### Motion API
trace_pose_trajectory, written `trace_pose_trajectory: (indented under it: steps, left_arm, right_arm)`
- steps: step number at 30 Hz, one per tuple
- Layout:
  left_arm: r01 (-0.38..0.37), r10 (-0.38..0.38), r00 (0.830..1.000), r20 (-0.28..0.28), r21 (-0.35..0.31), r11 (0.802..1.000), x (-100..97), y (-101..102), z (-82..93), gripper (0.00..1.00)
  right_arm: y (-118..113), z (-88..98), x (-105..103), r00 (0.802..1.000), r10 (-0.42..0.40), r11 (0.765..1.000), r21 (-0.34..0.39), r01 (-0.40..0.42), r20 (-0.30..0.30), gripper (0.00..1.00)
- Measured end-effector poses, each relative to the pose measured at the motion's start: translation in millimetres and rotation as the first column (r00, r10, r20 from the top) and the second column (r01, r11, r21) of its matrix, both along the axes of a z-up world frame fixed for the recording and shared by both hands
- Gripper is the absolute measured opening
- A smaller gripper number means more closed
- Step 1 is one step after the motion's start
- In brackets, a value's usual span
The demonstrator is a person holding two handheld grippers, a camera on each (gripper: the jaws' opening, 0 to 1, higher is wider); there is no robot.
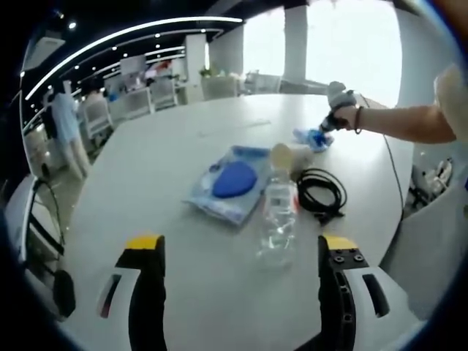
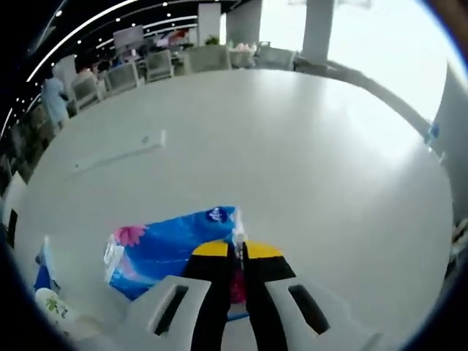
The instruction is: Arrange the tabletop items into an orderly group along one side of the table until the central work area is clear of visible clutter.
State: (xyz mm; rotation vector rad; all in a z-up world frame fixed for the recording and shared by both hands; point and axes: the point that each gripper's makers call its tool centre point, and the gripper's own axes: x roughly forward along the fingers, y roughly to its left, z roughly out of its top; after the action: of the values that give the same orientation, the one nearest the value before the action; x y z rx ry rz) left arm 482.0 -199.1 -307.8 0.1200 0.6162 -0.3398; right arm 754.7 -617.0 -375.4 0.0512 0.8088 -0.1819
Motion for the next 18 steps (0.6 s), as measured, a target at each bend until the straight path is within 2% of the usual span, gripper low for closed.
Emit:
trace_pose_trajectory:
  steps: [2, 7, 13, 18]
  left_arm:
    - [0.003, -0.003, 1.000, 0.004, -0.002, 1.000, 0.1, -1.0, 0.7, 0.83]
    - [-0.005, 0.005, 1.000, 0.004, 0.005, 1.000, -0.4, 1.2, 0.8, 0.84]
    - [-0.013, 0.013, 1.000, 0.018, 0.005, 1.000, 0.6, 2.9, 3.9, 0.86]
    - [-0.010, 0.010, 1.000, 0.023, 0.008, 1.000, 1.0, 1.7, 5.4, 0.88]
  right_arm:
    - [1.4, 0.9, 0.8, 1.000, -0.005, 1.000, 0.030, 0.005, 0.005, 0.10]
    - [-2.8, 7.1, 1.1, 1.000, 0.006, 1.000, -0.002, -0.006, 0.010, 0.19]
    - [2.5, 18.0, 3.6, 0.998, 0.043, 0.999, 0.008, -0.044, 0.042, 0.34]
    - [8.8, 27.2, 5.0, 0.995, 0.073, 0.997, 0.011, -0.074, 0.068, 0.53]
